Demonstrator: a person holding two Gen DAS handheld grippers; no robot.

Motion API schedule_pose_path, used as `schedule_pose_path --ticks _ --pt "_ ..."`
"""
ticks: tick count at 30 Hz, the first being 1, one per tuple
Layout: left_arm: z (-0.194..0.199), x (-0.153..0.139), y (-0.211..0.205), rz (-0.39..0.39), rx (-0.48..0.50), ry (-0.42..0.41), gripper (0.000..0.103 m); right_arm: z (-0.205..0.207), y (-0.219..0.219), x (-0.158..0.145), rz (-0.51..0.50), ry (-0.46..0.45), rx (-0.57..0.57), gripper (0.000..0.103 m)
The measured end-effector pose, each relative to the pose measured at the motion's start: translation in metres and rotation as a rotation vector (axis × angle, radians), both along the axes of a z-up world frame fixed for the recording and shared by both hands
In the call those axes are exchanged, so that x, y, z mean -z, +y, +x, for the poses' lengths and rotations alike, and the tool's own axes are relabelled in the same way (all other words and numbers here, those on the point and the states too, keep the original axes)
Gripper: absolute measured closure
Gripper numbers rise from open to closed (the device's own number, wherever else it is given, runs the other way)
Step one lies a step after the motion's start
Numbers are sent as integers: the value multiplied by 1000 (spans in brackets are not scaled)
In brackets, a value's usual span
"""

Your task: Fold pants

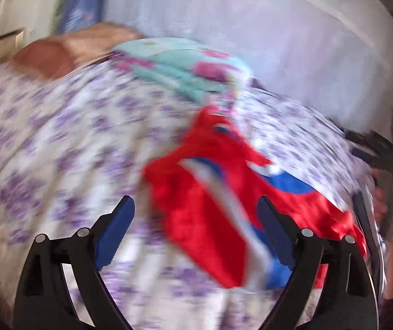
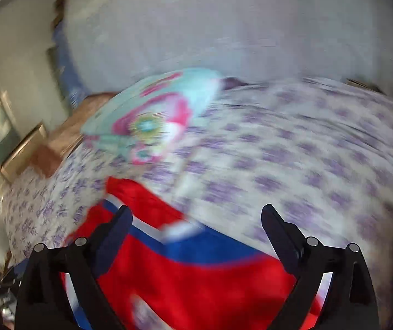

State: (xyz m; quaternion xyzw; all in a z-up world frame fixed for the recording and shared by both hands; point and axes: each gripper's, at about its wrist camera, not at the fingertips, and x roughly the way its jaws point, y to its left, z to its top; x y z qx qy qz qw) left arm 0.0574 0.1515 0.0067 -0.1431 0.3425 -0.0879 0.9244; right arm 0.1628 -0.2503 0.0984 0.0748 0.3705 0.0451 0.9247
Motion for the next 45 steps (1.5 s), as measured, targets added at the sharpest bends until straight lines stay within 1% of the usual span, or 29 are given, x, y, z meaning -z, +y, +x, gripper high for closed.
schedule_pose_path --ticks 2,4,6,7,10,13,14,15,16,17,18,19,23,24,26,27,28,30,31,32,33,34,36,37,39,41,43,44,45 --pt "2 0 -24 28 46 -22 12 -61 -56 3 -53 15 124 6" --pt "8 5 -52 52 91 -17 12 -109 -97 25 -90 69 224 6" --pt "18 15 -73 39 135 24 12 -141 -127 50 -63 134 302 6" --pt "24 19 -82 34 152 48 12 -158 -139 65 -6 167 328 6" --pt "32 37 -105 49 196 121 12 -187 -143 94 82 210 350 6" --pt "33 54 -115 99 188 162 12 -192 -130 122 58 255 358 6" --pt "34 60 -115 104 182 183 11 -188 -128 133 47 270 349 11" --pt "35 64 -114 105 177 197 11 -186 -127 142 39 294 328 44" --pt "35 68 -113 103 173 208 12 -182 -119 147 22 301 286 69" --pt "35 69 -112 104 169 213 11 -178 -115 143 1 269 255 88" --pt "34 71 -111 110 165 214 11 -172 -114 135 3 245 218 92" --pt "33 71 -110 114 165 212 11 -172 -114 124 -16 213 217 92" --pt "30 72 -115 155 165 205 11 -151 -123 52 -220 41 256 92" --pt "29 72 -116 162 166 202 9 -146 -130 39 -250 27 278 92" --pt "29 73 -118 166 168 198 7 -124 -150 37 -286 84 308 92" --pt "29 75 -119 174 168 194 6 -108 -158 48 -304 137 314 88" --pt "29 75 -120 181 170 191 6 -93 -167 72 -344 216 327 79" --pt "27 73 -120 176 181 190 6 -84 -179 111 -399 319 380 60" --pt "26 70 -117 156 186 190 6 -87 -179 119 -406 315 395 61" --pt "24 65 -111 124 188 183 6 -93 -175 120 -394 279 407 59" --pt "20 56 -101 85 177 167 6 -103 -169 111 -367 219 434 53" --pt "17 48 -92 64 164 156 6 -113 -164 102 -342 172 455 36" --pt "8 27 -65 16 133 121 6 -145 -146 78 -309 28 504 10" --pt "3 19 -53 5 113 102 6 -155 -137 70 -289 -23 506 3" --pt "-5 5 -24 8 48 72 5 -168 -122 61 -170 -67 432 3" --pt "-6 4 0 3 1 87 5 -163 -103 71 13 -4 278 3" --pt "1 17 22 -25 -43 147 5 -152 -88 91 102 58 219 3" --pt "4 27 31 -47 -67 187 5 -145 -79 101 120 89 212 3" --pt "9 40 39 -96 -71 233 5 -136 -75 112 128 118 215 3"
